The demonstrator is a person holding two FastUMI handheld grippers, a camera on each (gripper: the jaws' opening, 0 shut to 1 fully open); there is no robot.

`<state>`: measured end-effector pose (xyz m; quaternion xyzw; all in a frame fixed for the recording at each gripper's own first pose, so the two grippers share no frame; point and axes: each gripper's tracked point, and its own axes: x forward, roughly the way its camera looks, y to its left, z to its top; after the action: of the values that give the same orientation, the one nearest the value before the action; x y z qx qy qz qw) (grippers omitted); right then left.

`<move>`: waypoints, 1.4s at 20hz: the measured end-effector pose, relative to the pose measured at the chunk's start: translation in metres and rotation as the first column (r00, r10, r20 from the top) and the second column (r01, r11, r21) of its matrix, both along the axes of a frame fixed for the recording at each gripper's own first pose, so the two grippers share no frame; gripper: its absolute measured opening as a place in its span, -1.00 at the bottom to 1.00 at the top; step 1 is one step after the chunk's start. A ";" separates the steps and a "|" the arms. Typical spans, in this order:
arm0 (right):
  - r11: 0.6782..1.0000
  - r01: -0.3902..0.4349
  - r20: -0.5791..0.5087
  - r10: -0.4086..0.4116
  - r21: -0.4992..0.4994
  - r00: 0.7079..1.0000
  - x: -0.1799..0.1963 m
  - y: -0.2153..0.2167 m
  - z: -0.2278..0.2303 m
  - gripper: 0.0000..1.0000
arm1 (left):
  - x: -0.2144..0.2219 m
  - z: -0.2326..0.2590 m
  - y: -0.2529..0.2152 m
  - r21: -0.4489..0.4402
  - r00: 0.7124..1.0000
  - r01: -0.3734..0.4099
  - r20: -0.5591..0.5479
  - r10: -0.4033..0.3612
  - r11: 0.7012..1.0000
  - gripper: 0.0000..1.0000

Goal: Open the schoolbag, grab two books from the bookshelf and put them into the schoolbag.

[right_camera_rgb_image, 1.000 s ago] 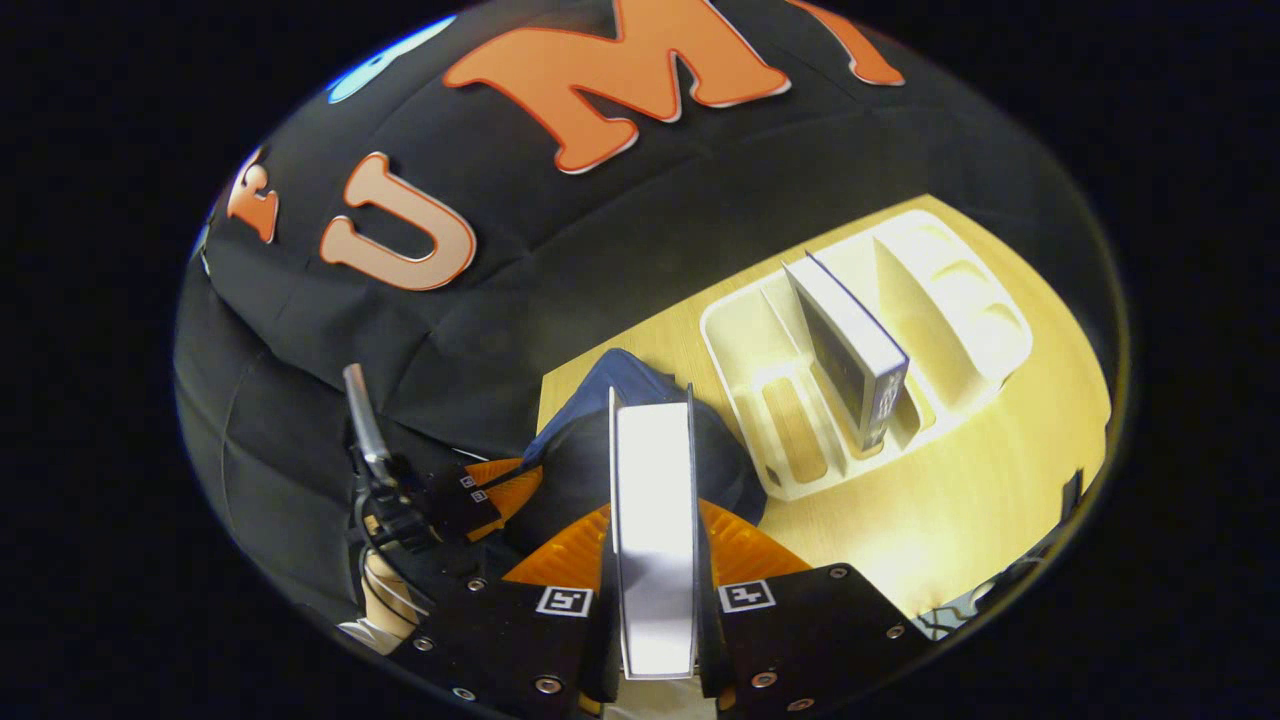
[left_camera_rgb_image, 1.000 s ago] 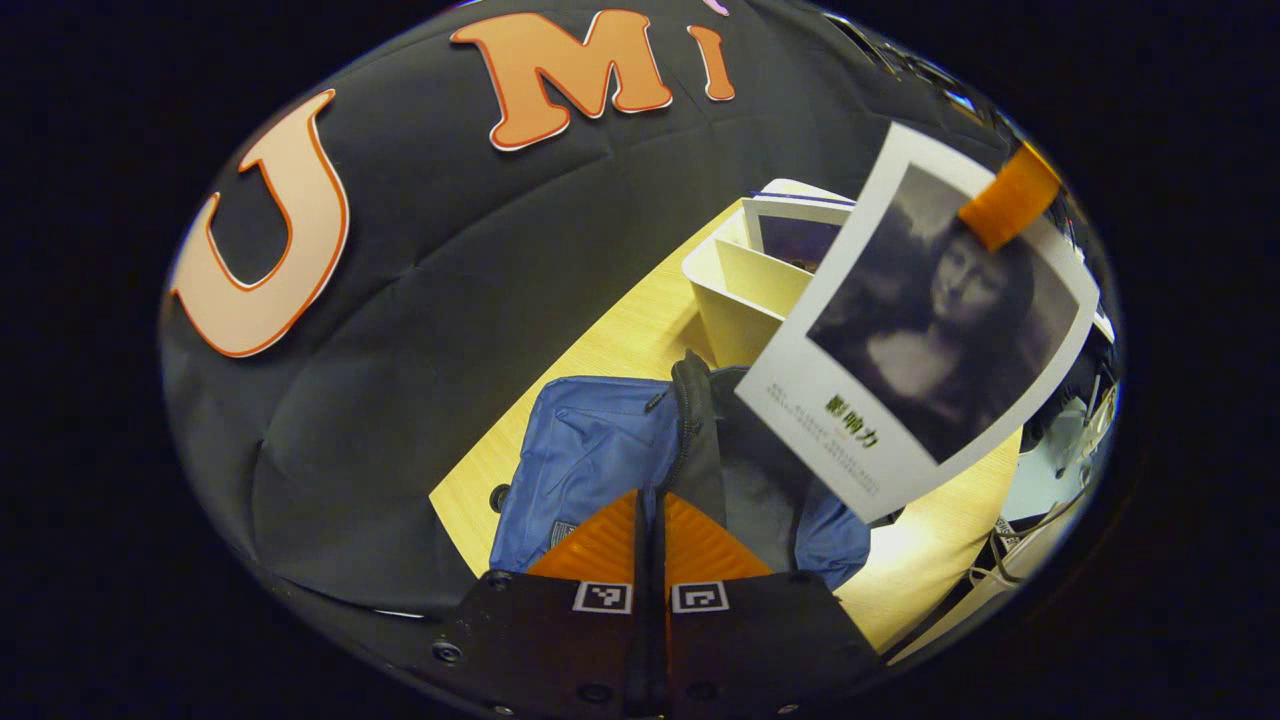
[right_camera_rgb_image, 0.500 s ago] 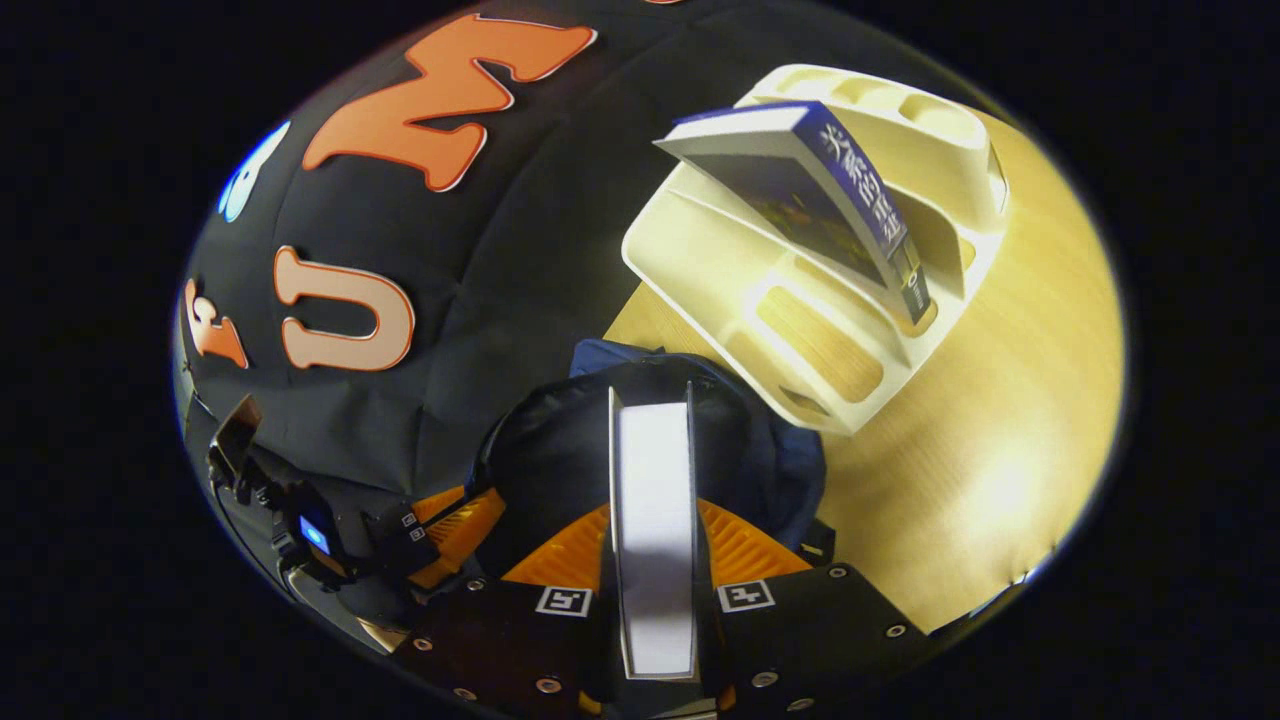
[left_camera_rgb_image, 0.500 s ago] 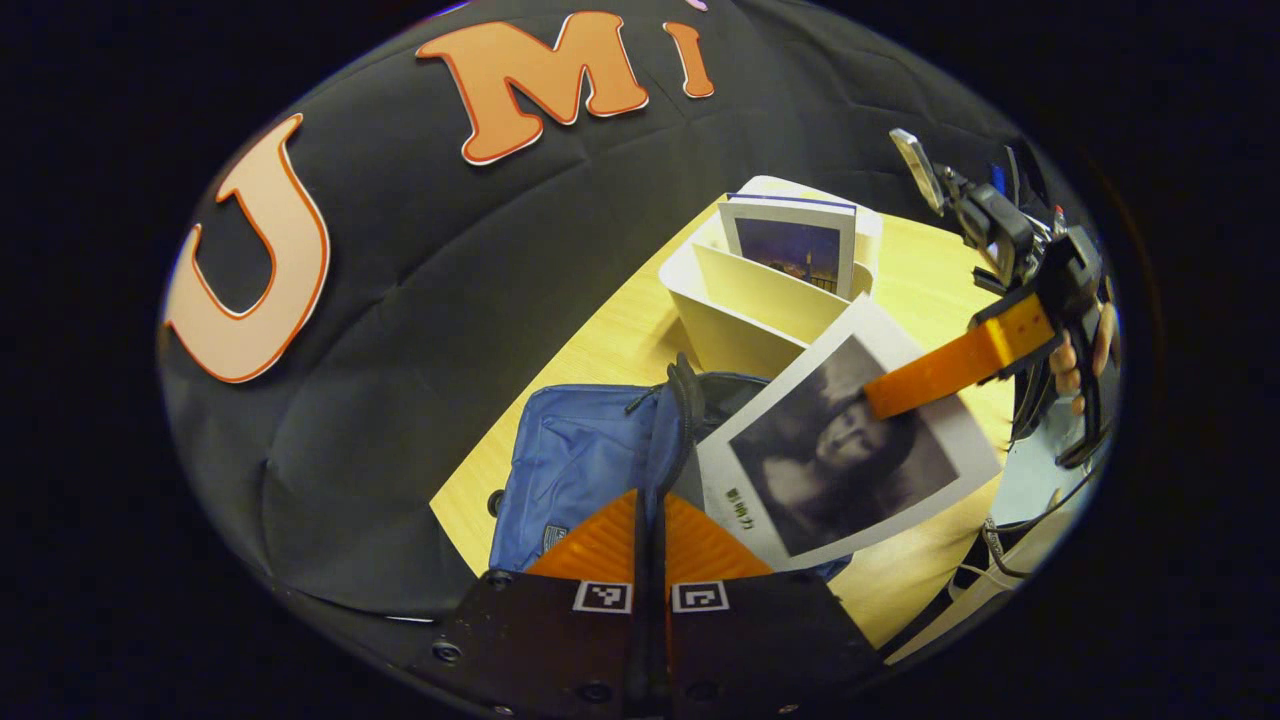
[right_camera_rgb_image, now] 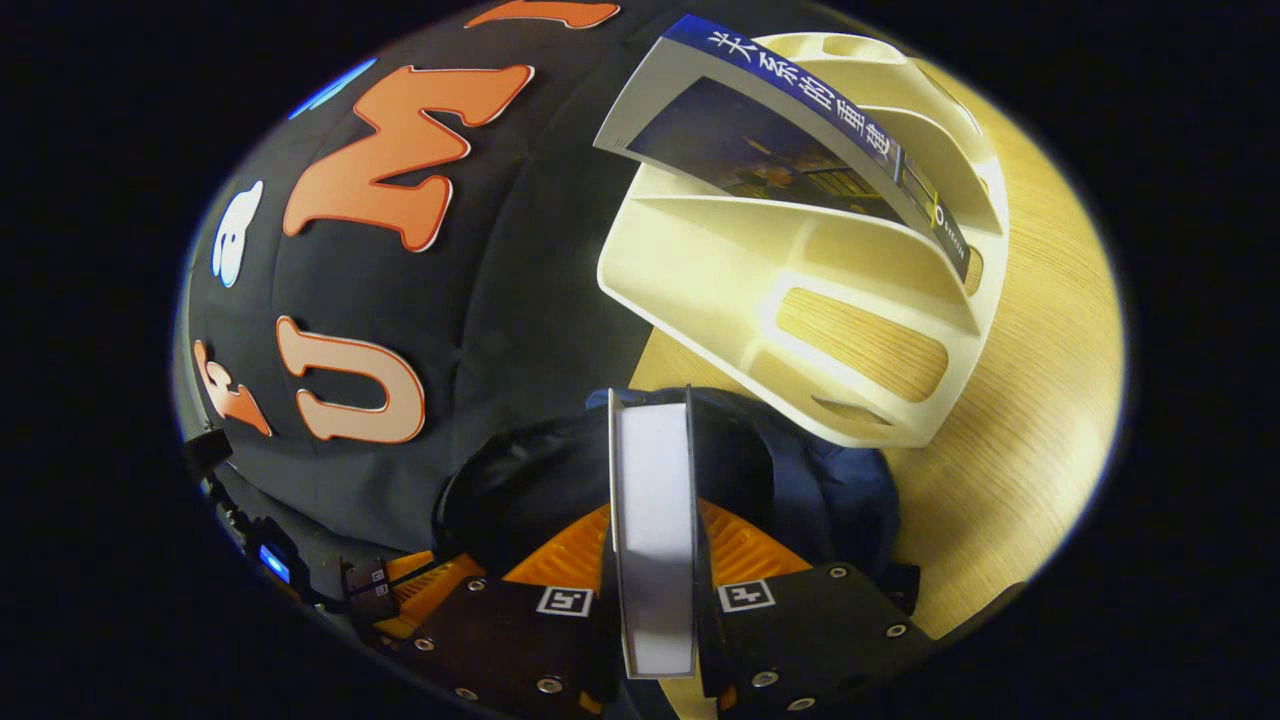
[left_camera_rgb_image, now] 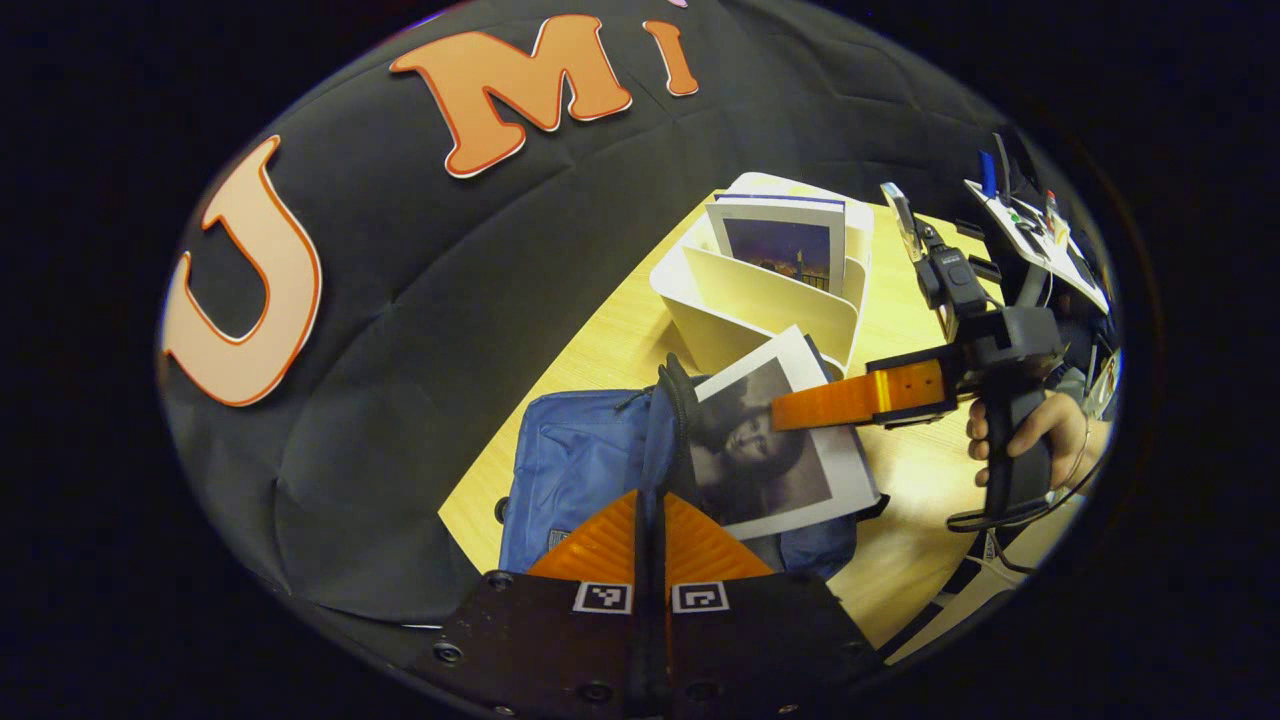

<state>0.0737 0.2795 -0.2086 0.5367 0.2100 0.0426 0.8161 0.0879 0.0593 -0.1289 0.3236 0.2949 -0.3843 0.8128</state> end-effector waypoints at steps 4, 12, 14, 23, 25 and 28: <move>0.999 -0.030 -0.016 0.030 -0.012 0.999 0.010 0.025 -0.008 -0.38 | -0.001 0.004 -0.006 -0.006 1.000 0.023 0.009 -0.023 1.000 -0.99; 0.995 -0.064 -0.052 0.061 -0.075 0.997 0.022 0.066 -0.020 -0.38 | -0.007 0.010 -0.013 -0.024 0.999 0.051 0.005 -0.050 0.998 -0.99; 0.994 -0.079 -0.093 0.072 -0.072 0.993 0.022 0.070 -0.028 -0.58 | -0.008 0.009 -0.012 -0.023 0.999 0.047 -0.003 -0.047 0.999 -0.99; 0.976 -0.171 -0.303 0.123 -0.137 0.945 0.001 0.075 -0.041 0.79 | -0.009 0.004 -0.008 -0.035 0.999 0.034 -0.019 -0.034 0.999 -0.99; 0.970 -0.188 -0.308 0.133 -0.157 0.942 -0.003 0.072 -0.038 0.95 | -0.009 0.004 -0.007 -0.036 0.999 0.027 -0.017 -0.028 0.999 -0.99; 0.965 -0.208 -0.328 0.148 -0.159 0.933 -0.010 0.065 -0.036 0.94 | -0.008 0.004 -0.004 -0.037 1.000 0.018 -0.015 -0.018 0.999 -0.99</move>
<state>0.0638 0.3444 -0.2449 0.4345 0.3878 0.0106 0.8129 0.0798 0.0554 -0.1254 0.3081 0.2909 -0.3995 0.8130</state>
